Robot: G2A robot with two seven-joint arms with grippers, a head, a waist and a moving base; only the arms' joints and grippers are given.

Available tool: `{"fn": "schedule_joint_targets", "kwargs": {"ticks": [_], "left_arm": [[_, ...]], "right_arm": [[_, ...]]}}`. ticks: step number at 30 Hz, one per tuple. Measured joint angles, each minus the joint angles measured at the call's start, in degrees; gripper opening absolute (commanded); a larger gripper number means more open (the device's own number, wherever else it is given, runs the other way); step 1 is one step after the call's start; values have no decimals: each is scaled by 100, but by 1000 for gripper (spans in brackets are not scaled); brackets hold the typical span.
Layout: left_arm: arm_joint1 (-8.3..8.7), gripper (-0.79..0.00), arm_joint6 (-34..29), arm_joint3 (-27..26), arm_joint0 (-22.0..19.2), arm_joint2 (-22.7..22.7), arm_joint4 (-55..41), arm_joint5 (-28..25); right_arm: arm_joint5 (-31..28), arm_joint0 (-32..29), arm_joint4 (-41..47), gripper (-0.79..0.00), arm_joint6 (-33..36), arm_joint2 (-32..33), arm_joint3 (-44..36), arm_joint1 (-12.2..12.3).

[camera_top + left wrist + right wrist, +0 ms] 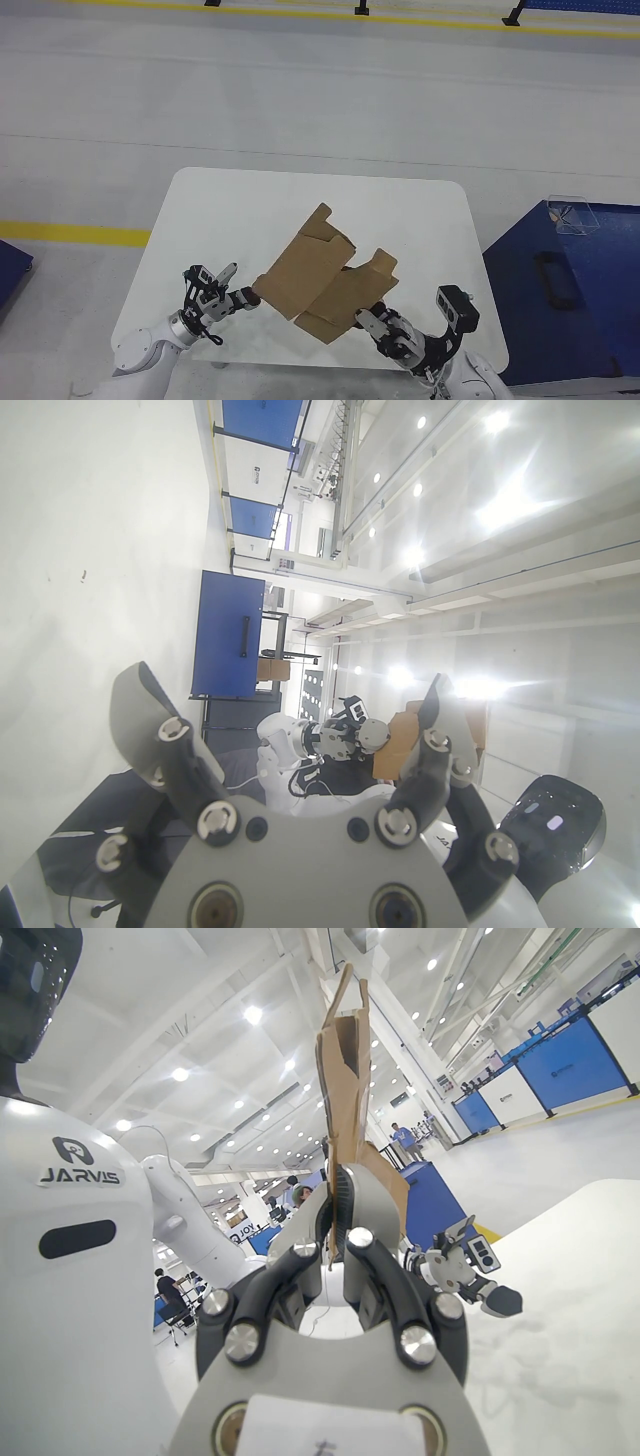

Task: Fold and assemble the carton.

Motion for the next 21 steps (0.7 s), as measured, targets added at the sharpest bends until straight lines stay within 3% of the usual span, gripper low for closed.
{"fn": "schedule_joint_targets", "kwargs": {"ticks": [3, 5, 10, 13, 15, 18, 21], "left_arm": [[0, 0, 0, 0, 0, 0, 0, 0], [0, 0, 0, 0, 0, 0, 0, 0], [0, 0, 0, 0, 0, 0, 0, 0], [0, 0, 0, 0, 0, 0, 0, 0], [0, 0, 0, 0, 0, 0, 0, 0], [0, 0, 0, 0, 0, 0, 0, 0], [0, 0, 0, 0, 0, 0, 0, 0]], "right_arm": [[-12, -52, 1331, -785, 498, -506, -239, 61], [151, 3, 2765, -785, 1177, -888, -508, 157], [1370, 268, 6615, -785, 3215, -1123, -915, 364], [3016, 352, 9281, -785, 4535, -985, -729, 388], [4468, 424, 10890, -785, 5227, -962, -416, 379], [6508, 566, 12639, -785, 5616, -1200, -3, 333], [8058, 776, 13953, -785, 5386, -1495, 432, 253]]}}
